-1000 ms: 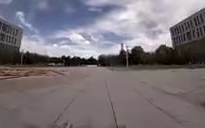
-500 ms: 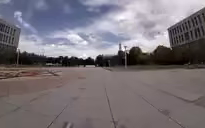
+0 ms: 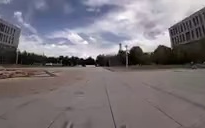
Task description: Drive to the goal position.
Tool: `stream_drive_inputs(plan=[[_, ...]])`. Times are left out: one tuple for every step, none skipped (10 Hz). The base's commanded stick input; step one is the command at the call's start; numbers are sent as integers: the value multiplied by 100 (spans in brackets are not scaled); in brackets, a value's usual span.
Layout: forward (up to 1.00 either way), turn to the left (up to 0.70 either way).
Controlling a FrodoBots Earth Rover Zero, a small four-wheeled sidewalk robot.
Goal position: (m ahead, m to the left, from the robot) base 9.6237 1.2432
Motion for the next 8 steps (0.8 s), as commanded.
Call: stream_drive_inputs(plan=[[100, 0], [100, 0], [100, 0], [100, 0], [100, 0], [100, 0], [100, 0], [100, 0]])
